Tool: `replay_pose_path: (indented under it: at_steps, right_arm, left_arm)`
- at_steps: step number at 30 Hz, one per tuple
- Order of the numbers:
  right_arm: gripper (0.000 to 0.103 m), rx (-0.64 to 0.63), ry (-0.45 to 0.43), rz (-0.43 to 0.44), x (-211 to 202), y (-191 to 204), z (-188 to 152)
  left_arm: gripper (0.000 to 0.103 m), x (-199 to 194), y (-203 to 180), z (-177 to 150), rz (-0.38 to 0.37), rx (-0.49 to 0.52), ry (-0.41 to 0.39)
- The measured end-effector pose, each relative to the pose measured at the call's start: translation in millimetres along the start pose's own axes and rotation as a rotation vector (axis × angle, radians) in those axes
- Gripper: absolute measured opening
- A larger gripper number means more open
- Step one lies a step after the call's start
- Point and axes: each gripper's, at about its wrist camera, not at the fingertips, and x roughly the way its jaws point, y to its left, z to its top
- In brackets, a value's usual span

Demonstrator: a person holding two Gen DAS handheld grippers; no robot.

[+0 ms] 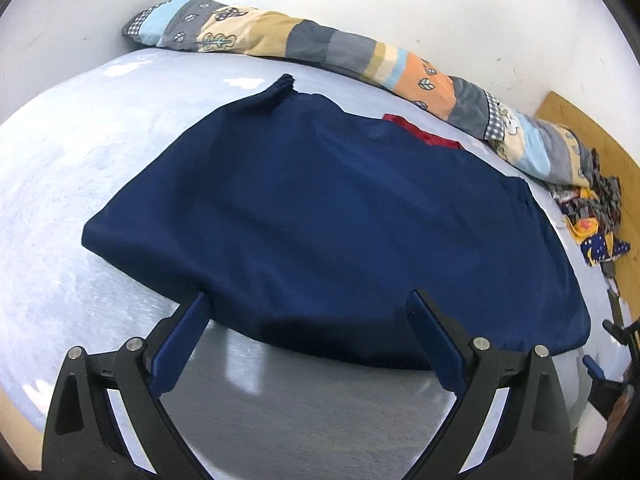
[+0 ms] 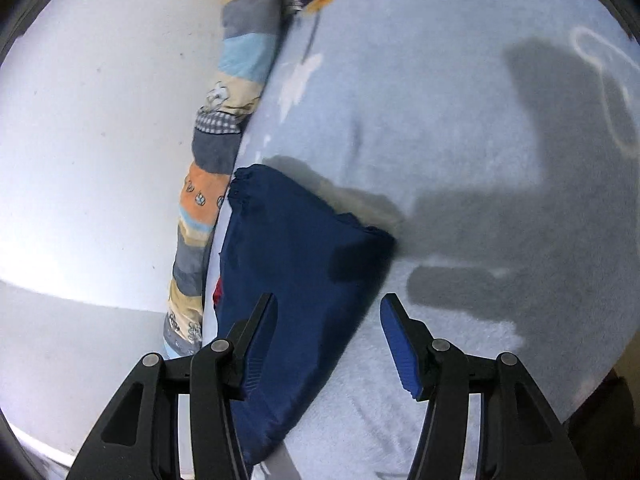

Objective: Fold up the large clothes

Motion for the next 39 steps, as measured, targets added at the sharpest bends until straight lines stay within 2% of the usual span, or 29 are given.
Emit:
replay_pose_path:
  at_steps: [7,14,15,17,18,20,24,25,27,29,30,32,34,39]
  right_arm:
    - [0.057,-0.060,0.043,-0.131,36.2,9.5,-3.9]
    - [0.057,-0.219,-0.016,-0.153,66.0,35.1,8.2]
    - [0.057,-0.224,-0.018,-0.134,72.0,34.9,11.1]
    - [0.046,-0.211,-0.005,-0.089,80.1,32.1,16.5]
    - [0.031,-0.203,0.007,-0.063,83.3,31.3,19.3]
    - [0.018,-0.192,0.021,0.005,84.0,32.3,21.3]
    - [0.014,-0.289,-0.015,0.053,70.7,55.3,15.3]
    - [0.014,-0.309,-0.021,0.068,67.0,60.2,13.7]
    - [0.014,-0.322,-0.023,0.089,61.3,64.4,11.6]
    - [0.013,-0.348,-0.020,0.097,57.5,70.1,7.5]
    - [0.013,-0.370,-0.024,0.090,56.4,75.1,5.3]
    - [0.013,-0.409,-0.031,0.082,51.2,84.6,0.6]
    - [0.013,-0.416,-0.033,0.093,44.8,96.6,-3.8]
    - [0.013,-0.500,-0.053,0.039,33.9,152.6,-30.6]
  left_arm:
    - [0.099,-2.5,-0.4,-1.5,-0.001,0.012,-0.002]
    - [0.099,-15.3,-12.6,-2.0,-0.040,0.055,-0.061]
    - [0.099,-16.2,-16.8,-1.4,-0.047,0.068,-0.070]
    - [0.099,-14.5,-30.8,1.6,-0.079,0.116,-0.076]
    - [0.099,-9.9,-41.6,4.9,-0.089,0.155,-0.072]
    - [0.099,-0.9,-58.3,10.0,-0.085,0.208,-0.082]
    - [0.099,33.6,-79.2,19.9,-0.073,0.217,-0.008]
    - [0.099,42.4,-83.1,20.6,-0.051,0.213,0.014]
    - [0.099,72.7,-91.6,16.7,0.050,0.239,0.118]
    - [0.103,77.6,-100.5,11.5,0.090,0.316,0.094]
    - [0.102,77.0,-100.8,12.1,0.080,0.328,0.094]
    - [0.102,72.5,-94.1,17.0,0.043,0.304,0.110]
    - [0.102,59.6,-79.8,22.5,0.036,0.250,0.086]
    - [0.102,20.8,-34.2,35.0,0.003,0.157,0.025]
